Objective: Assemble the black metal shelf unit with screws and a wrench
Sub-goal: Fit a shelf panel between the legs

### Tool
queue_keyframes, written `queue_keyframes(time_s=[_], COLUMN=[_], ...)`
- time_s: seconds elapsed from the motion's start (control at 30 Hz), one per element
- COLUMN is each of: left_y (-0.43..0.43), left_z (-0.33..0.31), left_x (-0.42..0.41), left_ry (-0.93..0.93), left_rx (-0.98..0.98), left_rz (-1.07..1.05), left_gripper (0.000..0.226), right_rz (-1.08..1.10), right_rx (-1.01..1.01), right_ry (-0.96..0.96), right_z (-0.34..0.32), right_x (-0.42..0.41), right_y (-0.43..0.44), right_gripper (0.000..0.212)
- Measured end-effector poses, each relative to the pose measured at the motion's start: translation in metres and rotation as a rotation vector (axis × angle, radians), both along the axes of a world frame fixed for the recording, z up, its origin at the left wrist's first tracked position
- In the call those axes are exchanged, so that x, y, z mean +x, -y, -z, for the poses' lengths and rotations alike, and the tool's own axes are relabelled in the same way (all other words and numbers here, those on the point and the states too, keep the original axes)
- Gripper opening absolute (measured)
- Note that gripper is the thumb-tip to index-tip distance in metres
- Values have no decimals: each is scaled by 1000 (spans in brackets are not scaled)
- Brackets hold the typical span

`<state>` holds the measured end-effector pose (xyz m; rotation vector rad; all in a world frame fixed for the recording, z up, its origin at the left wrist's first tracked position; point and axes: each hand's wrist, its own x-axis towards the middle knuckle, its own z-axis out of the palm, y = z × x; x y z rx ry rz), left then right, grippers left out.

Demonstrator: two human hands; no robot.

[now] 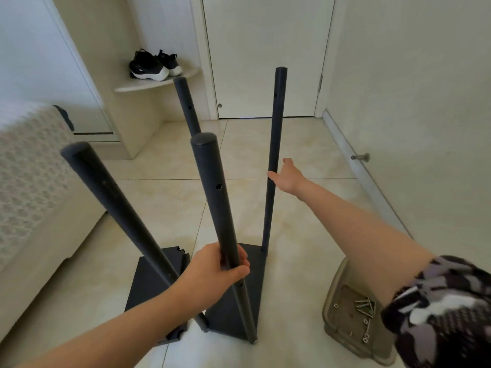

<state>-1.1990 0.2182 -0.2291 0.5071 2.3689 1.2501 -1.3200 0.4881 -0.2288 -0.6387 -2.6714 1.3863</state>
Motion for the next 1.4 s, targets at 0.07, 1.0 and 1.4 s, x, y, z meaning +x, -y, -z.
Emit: queue_keyframes(time_s=[0.07,1.0,1.4], left_y=[4,51,76], left_z=[-1,-39,-37], left_x=[0,-36,-42], left_ry=[11,-115,-213], left_rx=[1,45,-69], left_rz=[12,-287,-297], left_gripper=[16,30,41], right_rz=[33,240,188], right_rx=[-63,99,119], right_ry=[-8,-25,-27], right_z=[5,-10,-4], right_x=[-10,109,196], right_y=[-4,-15,33], right_gripper=[69,29,31])
